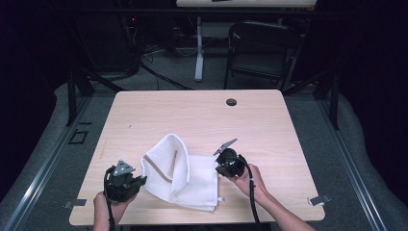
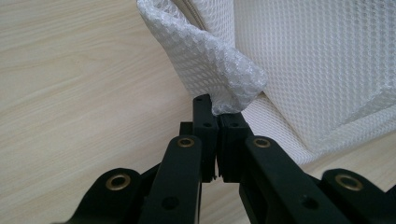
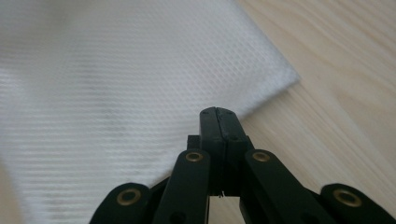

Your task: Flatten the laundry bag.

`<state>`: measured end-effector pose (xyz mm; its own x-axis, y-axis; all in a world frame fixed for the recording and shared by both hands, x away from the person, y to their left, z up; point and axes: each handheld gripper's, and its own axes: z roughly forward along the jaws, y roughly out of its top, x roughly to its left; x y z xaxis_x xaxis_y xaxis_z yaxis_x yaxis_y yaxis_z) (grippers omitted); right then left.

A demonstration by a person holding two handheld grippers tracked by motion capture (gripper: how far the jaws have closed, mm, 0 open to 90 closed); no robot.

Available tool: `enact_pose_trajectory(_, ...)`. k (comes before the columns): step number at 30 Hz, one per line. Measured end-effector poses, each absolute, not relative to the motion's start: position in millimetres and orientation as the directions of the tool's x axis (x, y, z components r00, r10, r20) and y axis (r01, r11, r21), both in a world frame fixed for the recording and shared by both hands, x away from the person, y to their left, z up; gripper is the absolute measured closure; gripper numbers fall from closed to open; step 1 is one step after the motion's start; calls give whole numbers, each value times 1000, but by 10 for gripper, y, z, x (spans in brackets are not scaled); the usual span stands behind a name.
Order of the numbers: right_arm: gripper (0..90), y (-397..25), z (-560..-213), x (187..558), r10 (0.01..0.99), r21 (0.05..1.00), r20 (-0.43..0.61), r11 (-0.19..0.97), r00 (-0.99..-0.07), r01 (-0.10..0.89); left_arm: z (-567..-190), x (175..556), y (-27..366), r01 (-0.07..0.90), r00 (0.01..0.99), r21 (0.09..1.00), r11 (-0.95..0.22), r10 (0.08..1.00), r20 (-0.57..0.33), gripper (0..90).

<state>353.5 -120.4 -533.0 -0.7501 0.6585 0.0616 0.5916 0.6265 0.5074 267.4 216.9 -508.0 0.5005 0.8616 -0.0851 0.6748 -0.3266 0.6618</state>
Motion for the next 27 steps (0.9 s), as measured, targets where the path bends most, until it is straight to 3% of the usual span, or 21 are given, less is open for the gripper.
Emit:
enact_pose_trajectory(8, 900, -1022, -5541, 3460, 593, 426, 79, 707, -801, 565, -5114, 2715, 2221, 696, 496, 641, -324, 862, -103, 880)
enact_pose_trajectory(27, 900, -1426, -5511, 3582, 672, 372, 76, 666, -737, 646, -5278, 2791, 1838, 698, 589, 583, -415, 797, -138, 866)
